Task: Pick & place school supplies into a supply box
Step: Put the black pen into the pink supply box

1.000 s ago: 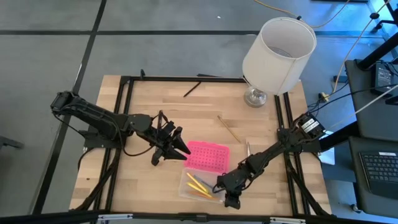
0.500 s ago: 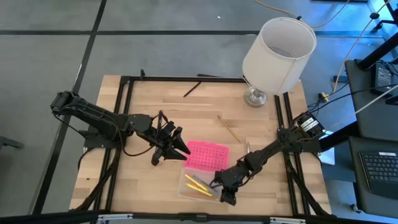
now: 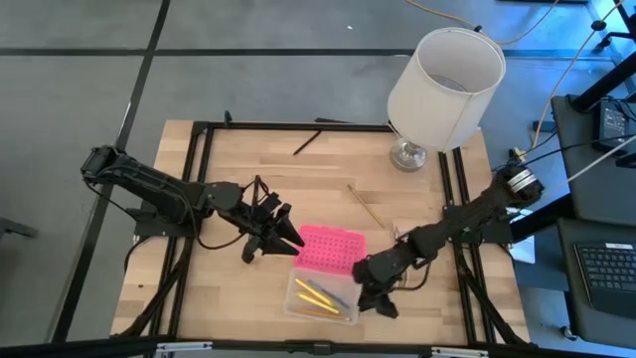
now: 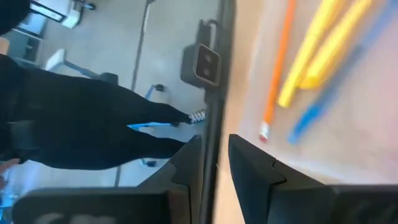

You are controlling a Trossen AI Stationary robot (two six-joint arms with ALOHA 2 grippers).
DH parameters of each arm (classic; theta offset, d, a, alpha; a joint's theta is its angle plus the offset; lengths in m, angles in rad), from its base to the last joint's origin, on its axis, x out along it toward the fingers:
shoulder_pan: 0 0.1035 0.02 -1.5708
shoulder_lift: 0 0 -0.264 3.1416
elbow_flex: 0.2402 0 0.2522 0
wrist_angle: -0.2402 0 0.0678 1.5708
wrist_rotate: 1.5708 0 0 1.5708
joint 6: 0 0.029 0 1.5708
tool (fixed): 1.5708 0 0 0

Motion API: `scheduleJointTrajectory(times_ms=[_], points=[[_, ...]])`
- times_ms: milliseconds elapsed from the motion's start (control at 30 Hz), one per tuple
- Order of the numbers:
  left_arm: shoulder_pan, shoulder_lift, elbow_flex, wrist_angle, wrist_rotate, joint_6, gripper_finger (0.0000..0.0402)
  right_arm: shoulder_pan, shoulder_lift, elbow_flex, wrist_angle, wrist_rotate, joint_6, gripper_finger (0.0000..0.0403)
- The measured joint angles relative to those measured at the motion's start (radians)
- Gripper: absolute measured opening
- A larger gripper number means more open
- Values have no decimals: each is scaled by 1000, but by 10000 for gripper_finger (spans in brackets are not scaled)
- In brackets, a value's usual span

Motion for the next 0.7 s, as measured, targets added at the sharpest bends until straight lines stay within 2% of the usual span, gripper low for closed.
scheduleJointTrajectory(times_ms=[100,233,433,700], points=[[0,0,0,0,-1,0,136,-1,-90,-84,5,9,-4,83],[0,0,0,0,-1,9,136,0,-225,-239,127,43,8,83],[2,1,0,1,-11,131,136,22,-397,-417,243,127,50,83],[2,1,0,1,-187,184,136,55,-584,-574,295,288,-8,83]])
